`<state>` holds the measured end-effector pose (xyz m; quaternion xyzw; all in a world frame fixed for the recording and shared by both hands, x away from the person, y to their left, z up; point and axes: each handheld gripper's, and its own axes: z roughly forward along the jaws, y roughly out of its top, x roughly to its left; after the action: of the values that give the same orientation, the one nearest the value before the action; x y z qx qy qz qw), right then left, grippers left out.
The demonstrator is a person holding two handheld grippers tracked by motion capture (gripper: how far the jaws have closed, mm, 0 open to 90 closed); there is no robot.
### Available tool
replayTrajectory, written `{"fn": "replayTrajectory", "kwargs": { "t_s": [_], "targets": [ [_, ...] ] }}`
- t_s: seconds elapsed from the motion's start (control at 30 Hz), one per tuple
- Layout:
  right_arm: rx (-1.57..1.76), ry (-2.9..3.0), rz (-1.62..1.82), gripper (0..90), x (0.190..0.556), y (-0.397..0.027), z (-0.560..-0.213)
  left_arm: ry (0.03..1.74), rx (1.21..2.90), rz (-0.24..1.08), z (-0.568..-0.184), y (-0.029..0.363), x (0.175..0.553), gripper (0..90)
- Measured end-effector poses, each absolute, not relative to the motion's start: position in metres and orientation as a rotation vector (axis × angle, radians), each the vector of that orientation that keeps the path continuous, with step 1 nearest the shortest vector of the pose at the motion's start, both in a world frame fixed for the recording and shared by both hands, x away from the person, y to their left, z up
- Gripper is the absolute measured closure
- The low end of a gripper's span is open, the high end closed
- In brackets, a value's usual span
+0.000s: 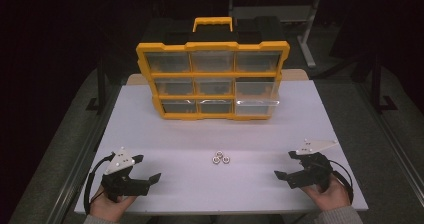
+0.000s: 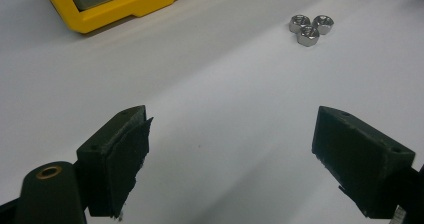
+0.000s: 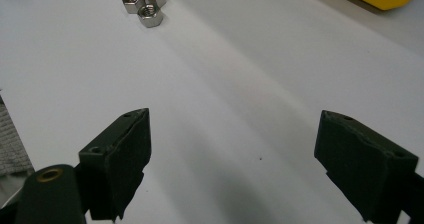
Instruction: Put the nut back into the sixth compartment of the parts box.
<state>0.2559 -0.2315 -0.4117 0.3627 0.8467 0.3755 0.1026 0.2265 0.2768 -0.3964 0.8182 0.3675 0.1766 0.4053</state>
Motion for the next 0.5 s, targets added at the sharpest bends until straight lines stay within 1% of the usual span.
{"fn": "replayTrajectory", "kwargs": {
  "t_s": [0.3,0.5],
  "targets": [
    [1.071,2.508,1.1,13.9,0.2565,-0.2303,-0.4118,0.908,2.083,0.459,-0.3956,0.2787,0.2267,14.6],
    [1.071,2.515,1.1,13.9,0.257,-0.2281,-0.411,0.925,2.064,0.452,-0.3966,0.277,0.226,14.6]
  ]
}}
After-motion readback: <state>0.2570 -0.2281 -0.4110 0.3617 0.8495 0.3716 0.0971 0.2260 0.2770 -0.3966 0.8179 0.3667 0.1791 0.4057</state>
